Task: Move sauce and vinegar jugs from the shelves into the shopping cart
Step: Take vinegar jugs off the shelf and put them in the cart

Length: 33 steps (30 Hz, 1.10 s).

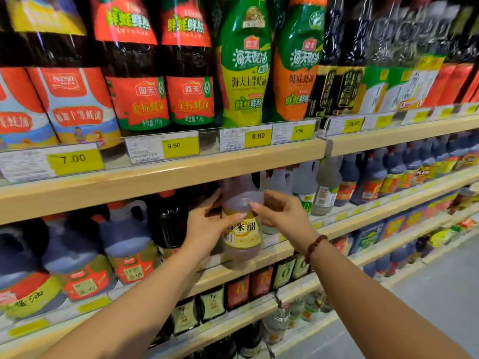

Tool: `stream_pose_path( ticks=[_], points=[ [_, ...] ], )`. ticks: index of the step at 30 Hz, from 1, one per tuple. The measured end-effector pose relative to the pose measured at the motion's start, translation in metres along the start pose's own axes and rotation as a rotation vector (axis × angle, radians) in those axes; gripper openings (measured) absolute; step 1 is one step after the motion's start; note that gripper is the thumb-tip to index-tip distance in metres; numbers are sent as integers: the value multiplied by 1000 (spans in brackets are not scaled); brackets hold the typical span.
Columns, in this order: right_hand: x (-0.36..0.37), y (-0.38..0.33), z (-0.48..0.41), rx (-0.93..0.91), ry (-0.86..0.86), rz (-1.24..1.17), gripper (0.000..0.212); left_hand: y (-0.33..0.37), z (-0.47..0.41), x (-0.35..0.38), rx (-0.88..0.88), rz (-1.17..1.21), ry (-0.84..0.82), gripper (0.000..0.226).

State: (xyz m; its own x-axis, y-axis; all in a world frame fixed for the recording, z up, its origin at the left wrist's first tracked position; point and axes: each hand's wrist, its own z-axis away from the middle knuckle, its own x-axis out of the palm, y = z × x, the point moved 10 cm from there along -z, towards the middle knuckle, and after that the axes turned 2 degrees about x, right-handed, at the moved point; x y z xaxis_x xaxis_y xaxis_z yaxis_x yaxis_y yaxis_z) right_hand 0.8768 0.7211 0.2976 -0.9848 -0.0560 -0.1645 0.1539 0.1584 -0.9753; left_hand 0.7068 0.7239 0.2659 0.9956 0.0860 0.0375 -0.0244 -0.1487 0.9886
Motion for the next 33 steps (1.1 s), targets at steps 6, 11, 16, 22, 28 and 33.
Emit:
stream_pose_path(
  ticks=[6, 11, 16, 22, 28, 33],
  points=[
    [-2, 17, -36, -41, -73, 18, 41, -6, -20, 8, 43, -35, 89, 79],
    [2, 41, -53, -67, -35, 108, 53, -20, -27, 13, 61, -59, 122, 81],
    [10, 64, -58, -72, -46, 133, 54, -43, -23, 10, 27, -70, 188, 85],
    [11, 74, -61, -75, -46, 132, 54, -54, -28, 13, 24, -72, 193, 86],
    [3, 77, -49, -57, 26, 133, 58, -63, -24, 4, -25, -10, 162, 72],
    [-1, 80, -46, 5, 90, 94, 24, -65, -27, 3, -130, 123, 230, 46]
  ],
)
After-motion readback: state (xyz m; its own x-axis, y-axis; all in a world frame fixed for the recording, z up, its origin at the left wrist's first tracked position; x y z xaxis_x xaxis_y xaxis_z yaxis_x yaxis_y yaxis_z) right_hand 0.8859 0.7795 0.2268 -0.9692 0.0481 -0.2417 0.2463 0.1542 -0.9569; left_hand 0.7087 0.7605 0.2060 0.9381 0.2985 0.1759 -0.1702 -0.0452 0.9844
